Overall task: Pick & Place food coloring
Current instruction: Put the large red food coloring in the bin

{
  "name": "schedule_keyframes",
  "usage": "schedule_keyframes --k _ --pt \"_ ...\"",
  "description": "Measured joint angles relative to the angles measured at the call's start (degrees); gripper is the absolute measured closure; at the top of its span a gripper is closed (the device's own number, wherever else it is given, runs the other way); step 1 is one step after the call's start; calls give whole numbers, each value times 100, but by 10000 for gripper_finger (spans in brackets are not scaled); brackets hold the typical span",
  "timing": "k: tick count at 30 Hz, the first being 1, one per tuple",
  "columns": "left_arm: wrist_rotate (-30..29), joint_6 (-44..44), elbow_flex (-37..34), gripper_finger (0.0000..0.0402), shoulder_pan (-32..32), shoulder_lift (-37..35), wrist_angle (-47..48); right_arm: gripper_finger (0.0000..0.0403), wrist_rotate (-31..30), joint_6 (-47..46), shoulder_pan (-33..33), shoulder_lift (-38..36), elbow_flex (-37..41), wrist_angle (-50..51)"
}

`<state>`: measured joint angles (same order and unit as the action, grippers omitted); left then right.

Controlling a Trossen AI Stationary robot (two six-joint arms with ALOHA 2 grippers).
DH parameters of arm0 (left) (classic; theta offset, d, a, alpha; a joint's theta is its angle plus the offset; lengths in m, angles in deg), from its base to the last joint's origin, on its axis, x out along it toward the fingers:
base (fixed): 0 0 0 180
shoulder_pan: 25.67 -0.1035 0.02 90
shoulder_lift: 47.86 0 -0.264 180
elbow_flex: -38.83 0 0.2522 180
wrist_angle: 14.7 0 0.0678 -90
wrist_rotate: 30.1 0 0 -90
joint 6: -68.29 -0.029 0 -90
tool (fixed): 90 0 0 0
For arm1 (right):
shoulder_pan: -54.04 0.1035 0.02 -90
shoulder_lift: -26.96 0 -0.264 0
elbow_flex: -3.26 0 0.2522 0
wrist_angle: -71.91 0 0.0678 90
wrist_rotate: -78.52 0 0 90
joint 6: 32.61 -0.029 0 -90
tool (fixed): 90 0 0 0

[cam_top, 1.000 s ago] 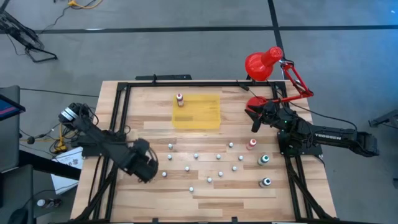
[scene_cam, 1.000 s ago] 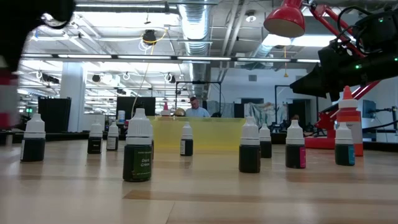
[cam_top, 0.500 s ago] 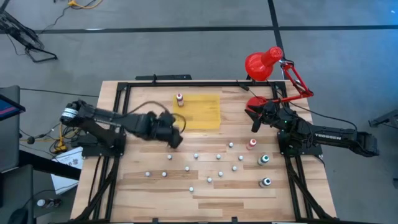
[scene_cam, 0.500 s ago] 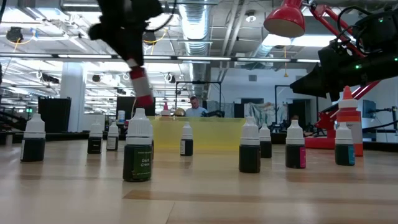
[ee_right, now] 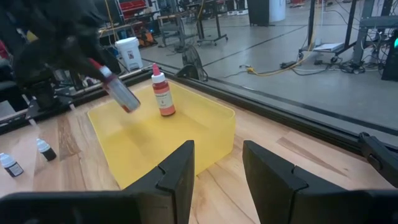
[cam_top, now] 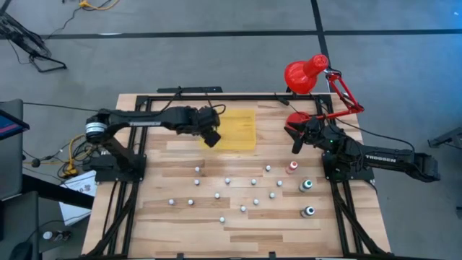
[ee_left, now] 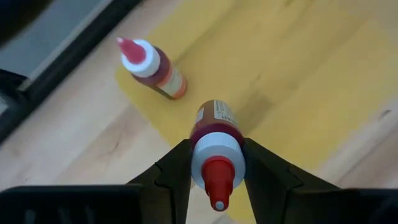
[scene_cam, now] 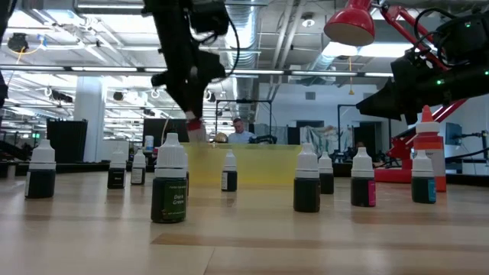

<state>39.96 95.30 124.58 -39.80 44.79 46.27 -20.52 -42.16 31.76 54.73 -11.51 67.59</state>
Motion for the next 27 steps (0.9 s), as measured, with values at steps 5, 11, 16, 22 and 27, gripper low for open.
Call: schedule_keyframes --k 5,11,16,22,27 --pt "115 -217 174 286 -257 238 -65 276 0 1 0 2 0 4" --pt "219 -276 277 286 -435 561 93 276 0 1 0 0 0 0" --pt "323 -415 277 285 -549 693 78 276 0 1 0 2 0 4" --pt "315 -661 277 285 -581 689 88 276 0 -1 0 0 0 2" --pt "306 -776 277 285 -599 689 84 276 2 1 2 0 0 1"
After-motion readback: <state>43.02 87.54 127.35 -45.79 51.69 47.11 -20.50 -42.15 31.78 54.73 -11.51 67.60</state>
